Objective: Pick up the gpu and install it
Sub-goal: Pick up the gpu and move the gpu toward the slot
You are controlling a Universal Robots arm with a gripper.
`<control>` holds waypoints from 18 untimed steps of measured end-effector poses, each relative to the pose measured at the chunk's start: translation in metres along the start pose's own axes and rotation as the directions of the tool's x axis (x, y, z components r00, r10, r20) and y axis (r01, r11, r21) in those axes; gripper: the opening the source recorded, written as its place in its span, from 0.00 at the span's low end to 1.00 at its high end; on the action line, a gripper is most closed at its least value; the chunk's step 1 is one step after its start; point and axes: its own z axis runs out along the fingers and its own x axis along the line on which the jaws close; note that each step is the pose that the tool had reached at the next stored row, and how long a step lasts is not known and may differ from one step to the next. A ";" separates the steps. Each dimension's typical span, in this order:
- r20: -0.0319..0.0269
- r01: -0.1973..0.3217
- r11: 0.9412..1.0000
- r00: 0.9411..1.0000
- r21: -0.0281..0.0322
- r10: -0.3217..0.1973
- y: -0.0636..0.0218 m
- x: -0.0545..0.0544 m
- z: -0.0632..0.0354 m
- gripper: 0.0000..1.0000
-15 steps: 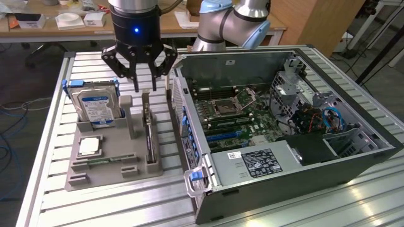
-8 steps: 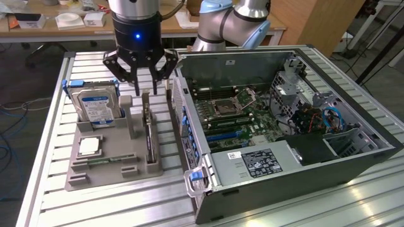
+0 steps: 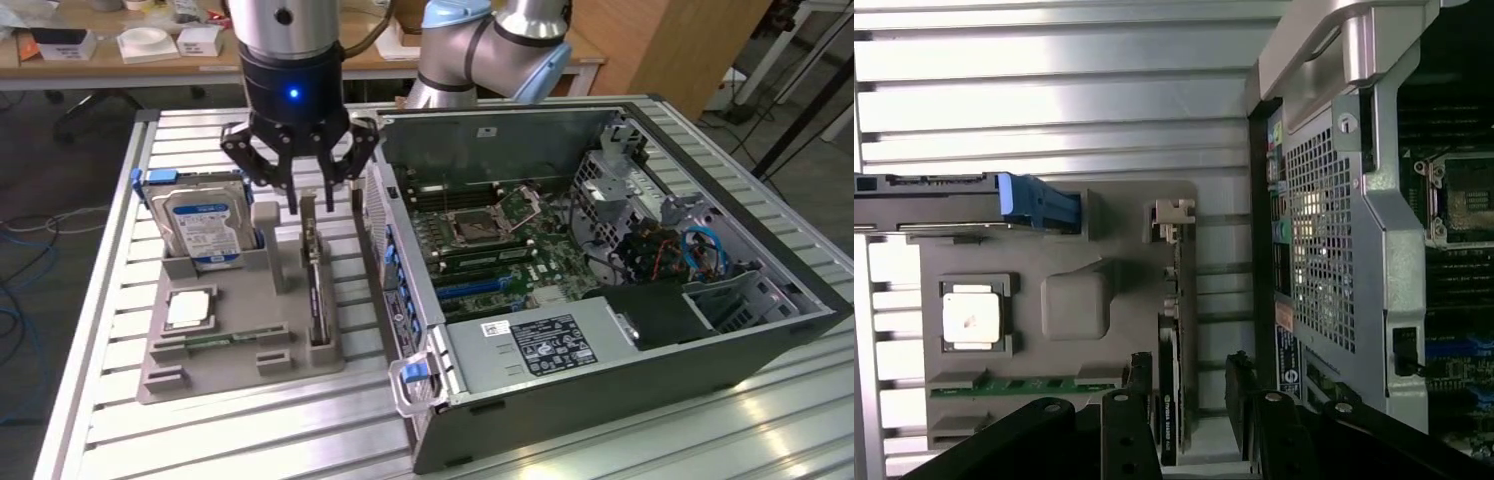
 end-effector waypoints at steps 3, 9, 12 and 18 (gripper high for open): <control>0.000 0.000 1.000 1.000 0.000 0.000 -0.0023 0.000 0.0041 0.43; 0.000 0.000 1.000 1.000 0.000 0.000 -0.0059 0.000 0.0136 0.43; 0.000 0.000 1.000 1.000 0.000 0.000 -0.0070 0.000 0.0188 0.43; 0.000 0.000 1.000 1.000 0.000 0.000 -0.0101 0.000 0.0291 0.43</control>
